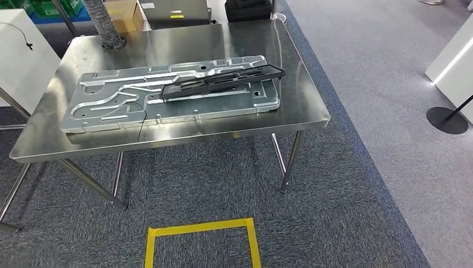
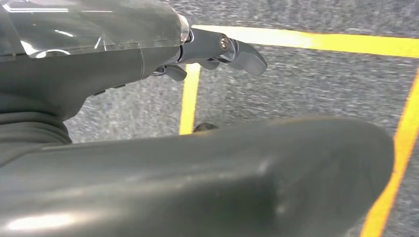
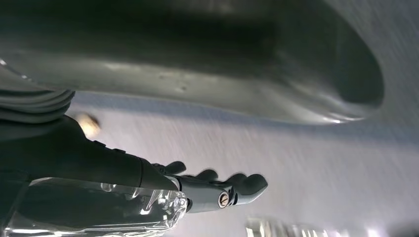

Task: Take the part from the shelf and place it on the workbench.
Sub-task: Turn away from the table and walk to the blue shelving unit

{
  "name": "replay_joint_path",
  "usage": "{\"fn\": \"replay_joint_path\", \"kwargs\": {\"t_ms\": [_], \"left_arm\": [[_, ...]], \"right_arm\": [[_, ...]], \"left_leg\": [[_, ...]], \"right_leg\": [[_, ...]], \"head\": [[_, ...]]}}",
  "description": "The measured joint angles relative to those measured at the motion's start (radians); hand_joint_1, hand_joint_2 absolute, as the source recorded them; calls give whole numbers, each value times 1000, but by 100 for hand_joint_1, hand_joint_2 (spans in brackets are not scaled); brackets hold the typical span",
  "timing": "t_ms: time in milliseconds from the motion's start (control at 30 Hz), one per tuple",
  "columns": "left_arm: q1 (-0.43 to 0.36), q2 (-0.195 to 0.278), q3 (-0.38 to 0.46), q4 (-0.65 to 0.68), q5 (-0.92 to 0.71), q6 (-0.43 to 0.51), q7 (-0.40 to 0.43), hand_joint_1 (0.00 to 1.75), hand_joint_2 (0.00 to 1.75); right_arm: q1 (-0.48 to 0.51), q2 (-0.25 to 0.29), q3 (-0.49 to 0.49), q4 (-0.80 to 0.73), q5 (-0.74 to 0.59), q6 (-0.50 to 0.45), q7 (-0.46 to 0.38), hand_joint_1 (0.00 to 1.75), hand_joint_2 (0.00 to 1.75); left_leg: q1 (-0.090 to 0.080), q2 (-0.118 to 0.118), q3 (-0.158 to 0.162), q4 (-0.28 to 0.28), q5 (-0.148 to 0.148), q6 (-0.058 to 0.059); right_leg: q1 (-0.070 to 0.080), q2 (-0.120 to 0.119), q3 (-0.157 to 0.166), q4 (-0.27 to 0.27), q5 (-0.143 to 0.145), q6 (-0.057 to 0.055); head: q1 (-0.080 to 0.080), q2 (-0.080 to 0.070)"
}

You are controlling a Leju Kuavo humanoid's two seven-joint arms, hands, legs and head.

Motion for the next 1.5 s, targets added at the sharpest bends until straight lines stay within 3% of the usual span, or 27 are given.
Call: {"fn": "replay_joint_path", "kwargs": {"t_ms": [67,100,167,233,300,333,400,433,500,567,600,633,667,733,800,833,900,967,1067,1100,1133,1200,1267,1333,1367,1433,1500], "left_arm": [[-2,0,0,0,-4,1,2,0,0],[-3,0,0,0,-5,2,3,0,0],[-4,-1,0,0,-8,2,6,0,0],[-6,-1,-1,0,-12,2,8,0,0],[-12,-1,-1,0,-13,1,11,0,0],[-14,-1,-2,0,-14,1,13,0,0],[-15,-2,-2,0,-15,1,16,0,0],[-15,-3,-2,0,-15,1,17,0,0],[-16,-3,-2,0,-15,2,20,0,0],[-15,-4,-2,0,-14,4,22,0,0],[-14,-4,-2,0,-14,5,23,0,0],[-14,-5,-2,0,-14,6,23,0,0],[-14,-6,-2,0,-13,7,23,0,0],[-14,-8,-2,0,-13,9,23,0,0],[-14,-10,-2,0,-12,11,23,0,0],[-14,-10,-2,0,-12,11,23,0,0],[-15,-11,-2,0,-12,12,23,0,0],[-13,-13,-2,0,-12,12,23,0,0],[-12,-15,-2,0,-12,12,23,0,0],[-12,-15,-2,0,-12,13,24,0,0],[-12,-15,-2,0,-13,15,27,0,0],[-12,-16,-2,0,-14,22,42,0,0],[-14,-16,-2,0,-16,32,64,0,0],[-17,-16,-2,0,-20,39,81,0,0],[-18,-16,-2,0,-22,41,87,0,0],[-18,-16,-2,0,-23,44,94,0,0],[-16,-16,-2,0,-23,45,98,0,0]], "right_arm": [[-7,5,-2,56,44,40,59,0,0],[-10,8,-2,79,62,64,89,0,0],[-16,13,-2,118,85,112,150,0,0],[-24,19,-2,146,92,160,208,0,0],[-30,26,-3,167,92,217,264,0,0],[-34,29,-3,176,91,253,289,0,0],[-38,30,-5,190,90,314,323,0,0],[-40,30,-6,195,89,338,332,0,0],[-41,31,-7,205,91,371,339,0,0],[-43,32,-7,211,92,398,338,0,0],[-44,33,-7,212,92,406,336,0,0],[-45,32,-7,213,92,412,333,0,0],[-46,32,-7,213,92,417,330,0,0],[-48,31,-7,213,93,424,326,0,0],[-53,31,-7,214,95,432,324,0,0],[-54,31,-7,214,97,436,323,0,0],[-56,30,-7,216,102,449,325,0,0],[-57,30,-7,219,105,459,329,0,0],[-58,29,-7,220,106,470,338,0,0],[-58,29,-7,220,106,474,340,0,0],[-58,29,-7,220,106,480,342,0,0],[-58,29,-7,220,106,495,345,0,0],[-58,29,-7,221,105,516,347,0,0],[-58,28,-7,221,102,536,347,0,0],[-58,28,-7,221,102,543,347,0,0],[-59,27,-7,221,101,550,347,0,0],[-58,26,-7,222,101,552,346,0,0]], "left_leg": [[1,0,-26,125,-93,-6],[1,0,-29,174,-107,-6],[0,-1,8,185,-72,0],[-5,-1,113,60,-30,17],[-12,-1,219,-95,-40,31],[-16,-1,245,-139,-50,35],[-17,0,241,-162,-39,43],[-16,2,231,-166,-27,50],[-11,5,204,-172,1,62],[-13,6,169,-168,26,66],[-13,7,151,-165,38,64],[-13,8,132,-160,50,62],[-11,8,112,-152,60,59],[-8,8,72,-128,75,50],[-8,8,42,-101,86,39],[-9,8,33,-93,92,33],[-8,6,25,-89,107,21],[-5,3,10,-68,77,11],[1,2,-28,88,-67,-3],[2,2,-36,148,-92,-6],[2,2,-35,189,-90,-6],[2,1,9,173,-32,0],[-3,1,114,32,2,16],[-9,0,203,-108,-20,29],[-12,0,219,-142,-32,32],[-12,2,217,-162,-29,40],[-8,4,210,-169,-15,52]], "right_leg": [[4,0,-30,2,23,-5],[7,-1,-45,4,35,-6],[12,-2,-78,8,56,-5],[18,-1,-105,12,77,-4],[20,-2,-118,13,96,2],[19,-3,-120,12,106,7],[16,-4,-126,8,123,20],[14,-2,-132,15,112,25],[12,3,-155,76,33,34],[9,5,-183,203,-71,41],[7,5,-190,262,-93,44],[6,5,-186,299,-87,48],[4,5,-165,299,-60,51],[-2,5,-73,198,-10,56],[-3,6,26,52,-25,53],[-1,8,51,10,-41,48],[1,8,48,-6,-42,31],[0,5,28,-5,-23,13],[3,1,-12,-4,11,-1],[5,1,-26,-3,21,-2],[6,1,-40,-2,30,-2],[10,1,-67,-1,49,1],[13,2,-84,0,65,5],[14,1,-93,1,78,15],[14,0,-96,1,85,22],[12,1,-102,4,90,34],[11,3,-122,52,53,44]], "head": [[0,0],[0,0],[0,0],[0,0],[0,0],[0,0],[0,0],[0,0],[0,0],[0,0],[0,0],[0,0],[0,0],[0,0],[0,0],[0,0],[0,0],[0,0],[0,0],[0,0],[0,0],[0,0],[0,0],[0,0],[0,0],[0,0],[0,0]]}}
